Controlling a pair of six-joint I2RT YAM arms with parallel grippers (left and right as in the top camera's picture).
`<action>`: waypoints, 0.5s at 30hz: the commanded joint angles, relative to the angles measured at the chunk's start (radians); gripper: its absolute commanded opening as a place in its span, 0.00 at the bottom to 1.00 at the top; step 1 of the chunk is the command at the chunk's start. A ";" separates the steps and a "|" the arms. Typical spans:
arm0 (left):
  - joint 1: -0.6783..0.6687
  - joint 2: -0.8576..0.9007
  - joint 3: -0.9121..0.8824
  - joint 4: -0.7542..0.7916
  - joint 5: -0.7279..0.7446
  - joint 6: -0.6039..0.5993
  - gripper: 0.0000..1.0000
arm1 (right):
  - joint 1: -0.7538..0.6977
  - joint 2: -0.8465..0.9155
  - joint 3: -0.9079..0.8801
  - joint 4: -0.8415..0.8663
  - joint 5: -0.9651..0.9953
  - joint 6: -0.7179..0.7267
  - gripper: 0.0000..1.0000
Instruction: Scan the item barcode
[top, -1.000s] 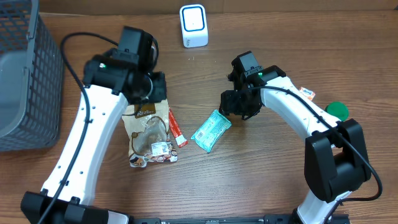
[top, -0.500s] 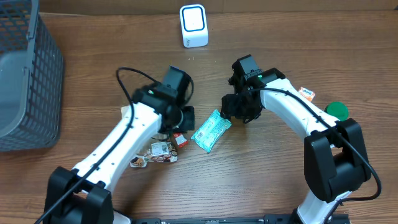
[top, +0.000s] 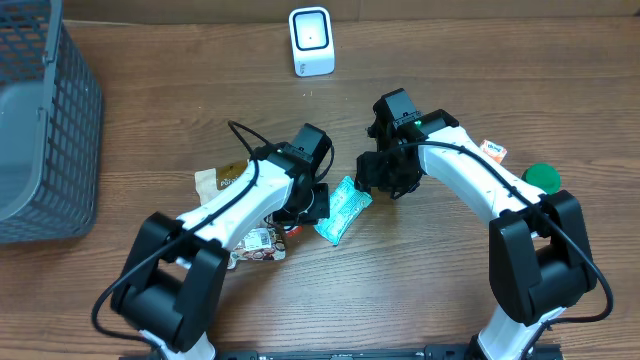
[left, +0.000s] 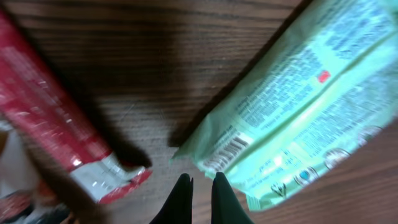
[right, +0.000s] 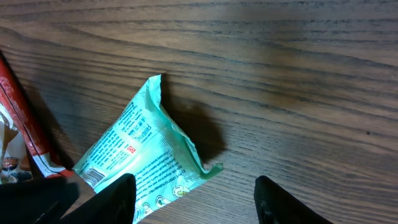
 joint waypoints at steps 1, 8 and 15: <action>-0.003 0.042 -0.003 0.016 0.016 0.000 0.04 | 0.004 -0.011 -0.006 0.013 -0.005 0.000 0.62; -0.003 0.079 -0.003 0.045 0.015 -0.002 0.05 | 0.005 -0.011 -0.029 0.014 -0.005 0.026 0.62; -0.002 0.079 -0.003 0.056 0.014 -0.010 0.07 | 0.005 -0.011 -0.177 0.148 -0.104 0.053 0.62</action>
